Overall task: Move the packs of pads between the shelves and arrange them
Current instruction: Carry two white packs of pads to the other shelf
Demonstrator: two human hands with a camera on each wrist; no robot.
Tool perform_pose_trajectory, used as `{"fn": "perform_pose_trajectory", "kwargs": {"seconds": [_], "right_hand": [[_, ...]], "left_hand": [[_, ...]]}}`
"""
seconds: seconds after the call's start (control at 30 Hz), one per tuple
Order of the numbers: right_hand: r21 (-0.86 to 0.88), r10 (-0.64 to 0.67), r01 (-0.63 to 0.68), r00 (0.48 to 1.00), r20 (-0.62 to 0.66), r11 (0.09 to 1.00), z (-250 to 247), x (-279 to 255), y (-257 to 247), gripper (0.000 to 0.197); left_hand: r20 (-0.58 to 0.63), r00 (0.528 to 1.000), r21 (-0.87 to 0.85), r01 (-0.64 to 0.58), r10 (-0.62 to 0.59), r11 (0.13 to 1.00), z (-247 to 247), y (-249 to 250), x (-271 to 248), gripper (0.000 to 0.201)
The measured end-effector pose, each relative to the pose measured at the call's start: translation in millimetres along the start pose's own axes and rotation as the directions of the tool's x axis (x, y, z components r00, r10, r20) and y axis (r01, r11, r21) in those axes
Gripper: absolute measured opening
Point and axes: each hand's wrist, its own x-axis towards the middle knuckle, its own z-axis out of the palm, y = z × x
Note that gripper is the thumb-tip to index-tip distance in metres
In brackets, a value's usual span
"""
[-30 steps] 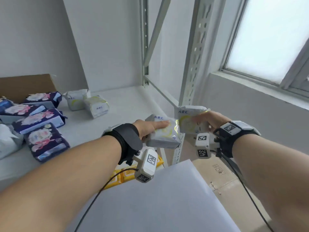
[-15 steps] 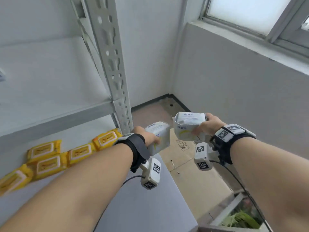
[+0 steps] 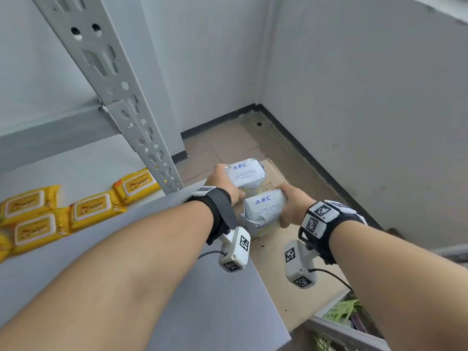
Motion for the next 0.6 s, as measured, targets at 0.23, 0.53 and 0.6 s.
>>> {"fn": "perform_pose_trajectory", "kwargs": {"seconds": [0.23, 0.53, 0.6], "right_hand": [[0.048, -0.043, 0.047, 0.997, -0.071, 0.998, 22.9, 15.7, 0.3, 0.065], [0.072, -0.016, 0.028, 0.987, -0.159, 0.997, 27.1, 19.5, 0.6, 0.054], [0.095, 0.023, -0.011, 0.991, -0.133, 0.995, 25.7, 12.7, -3.7, 0.066]], "left_hand": [[0.083, 0.996, -0.011, 0.014, -0.013, 1.0, 10.3, -6.4, 5.1, 0.074], [0.09, 0.996, -0.031, 0.021, -0.018, 0.999, 5.1, -13.0, 3.2, 0.059], [0.107, 0.994, -0.008, 0.022, -0.021, 1.0, -0.8, -13.8, -4.7, 0.06]]}}
